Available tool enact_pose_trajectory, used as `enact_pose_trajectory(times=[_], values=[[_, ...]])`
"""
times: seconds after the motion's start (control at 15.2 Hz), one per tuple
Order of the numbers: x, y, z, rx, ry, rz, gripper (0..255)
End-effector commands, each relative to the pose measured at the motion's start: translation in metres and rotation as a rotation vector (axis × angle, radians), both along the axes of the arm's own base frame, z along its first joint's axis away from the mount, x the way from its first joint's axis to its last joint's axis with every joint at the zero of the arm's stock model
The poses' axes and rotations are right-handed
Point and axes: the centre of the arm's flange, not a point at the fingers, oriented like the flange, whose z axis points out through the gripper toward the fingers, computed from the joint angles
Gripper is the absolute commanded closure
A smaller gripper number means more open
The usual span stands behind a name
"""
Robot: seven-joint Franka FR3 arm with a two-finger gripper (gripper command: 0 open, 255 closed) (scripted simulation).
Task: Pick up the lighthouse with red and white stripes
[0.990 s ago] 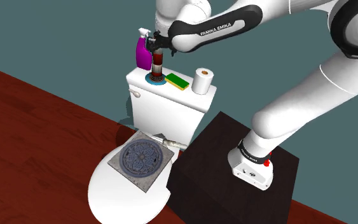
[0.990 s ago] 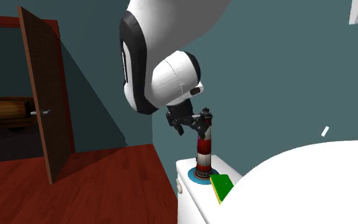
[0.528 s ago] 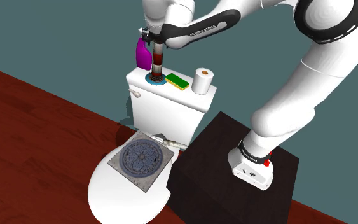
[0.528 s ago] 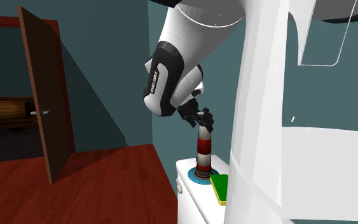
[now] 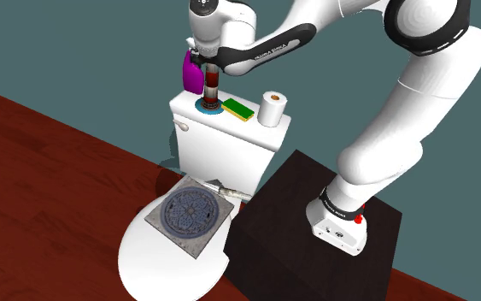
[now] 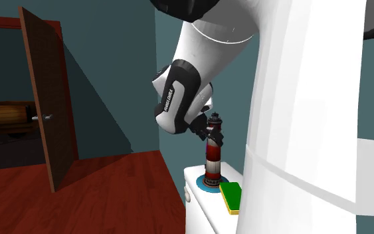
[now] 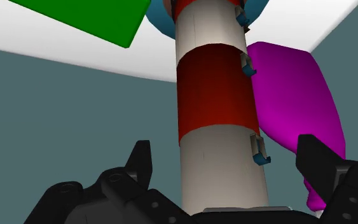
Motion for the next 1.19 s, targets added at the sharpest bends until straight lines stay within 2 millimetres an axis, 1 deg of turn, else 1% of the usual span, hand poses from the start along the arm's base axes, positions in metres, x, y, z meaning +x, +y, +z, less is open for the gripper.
enact_pose_trajectory(times=[0.0,0.07,0.66,1.12], values=[[0.001,0.0,-0.003,0.0,-0.001,0.0,0],[0.001,0.0,-0.003,0.0,-0.001,0.0,255],[0.001,0.0,-0.003,0.0,-0.001,0.0,255],[0.001,0.0,0.034,0.0,-0.001,0.0,255]])
